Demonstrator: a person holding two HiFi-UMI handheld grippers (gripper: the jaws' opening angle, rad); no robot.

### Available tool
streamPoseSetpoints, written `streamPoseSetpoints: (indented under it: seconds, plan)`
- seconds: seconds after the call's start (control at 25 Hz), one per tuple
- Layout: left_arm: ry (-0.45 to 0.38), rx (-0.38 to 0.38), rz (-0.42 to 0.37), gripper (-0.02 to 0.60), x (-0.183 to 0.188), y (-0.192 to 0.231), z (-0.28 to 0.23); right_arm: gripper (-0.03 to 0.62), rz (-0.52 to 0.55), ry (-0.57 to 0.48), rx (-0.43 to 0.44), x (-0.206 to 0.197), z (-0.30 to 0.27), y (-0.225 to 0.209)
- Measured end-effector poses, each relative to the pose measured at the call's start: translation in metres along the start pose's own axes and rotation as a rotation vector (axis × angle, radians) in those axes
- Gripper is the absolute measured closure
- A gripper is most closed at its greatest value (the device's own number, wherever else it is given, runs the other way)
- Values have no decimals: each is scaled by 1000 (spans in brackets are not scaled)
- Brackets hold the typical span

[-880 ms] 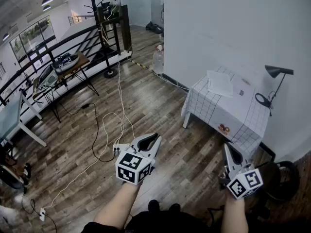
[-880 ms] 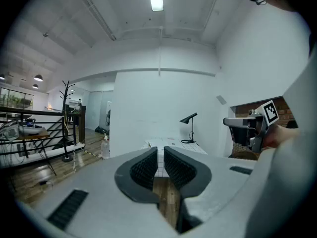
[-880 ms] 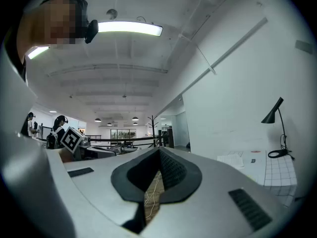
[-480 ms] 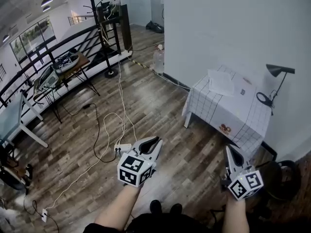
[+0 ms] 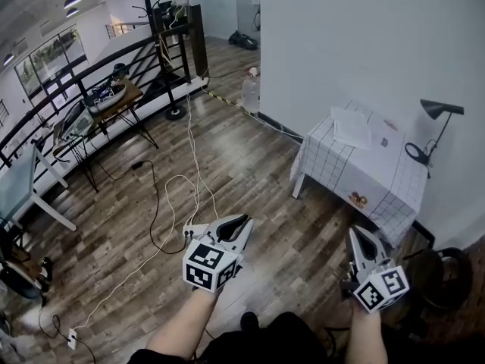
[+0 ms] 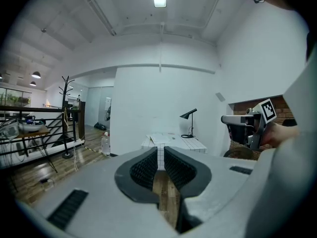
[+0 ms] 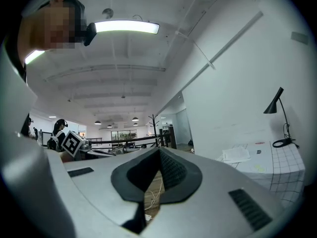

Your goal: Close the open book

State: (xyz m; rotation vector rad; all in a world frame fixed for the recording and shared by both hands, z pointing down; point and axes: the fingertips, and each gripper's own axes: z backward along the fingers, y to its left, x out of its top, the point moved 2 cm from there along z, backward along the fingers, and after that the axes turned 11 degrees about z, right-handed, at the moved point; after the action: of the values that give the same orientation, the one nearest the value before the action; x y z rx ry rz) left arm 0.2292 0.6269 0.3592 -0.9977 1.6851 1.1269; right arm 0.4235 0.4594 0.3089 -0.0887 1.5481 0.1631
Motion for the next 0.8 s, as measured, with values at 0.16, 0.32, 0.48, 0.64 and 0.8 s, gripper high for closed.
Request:
streamPoseSetpoints:
  seconds: [0.16, 0.32, 0.48, 0.64, 0.8]
  plan:
    - [2, 3, -4, 534, 3, 10, -2, 600, -22, -1, -8, -4, -6, -3]
    - [7, 5, -11, 534, 9, 24, -13, 599, -45, -4, -17, -11, -23, -13]
    - [14, 17, -16, 534, 14, 40, -29, 599, -71, -2, -3, -22, -52, -26]
    - [27, 33, -10, 534, 19, 60, -57, 599, -103, 5, 25, -33, -88, -46]
    - [35, 50, 6, 534, 32, 84, -100, 599, -132, 20, 48, -46, -130, -77]
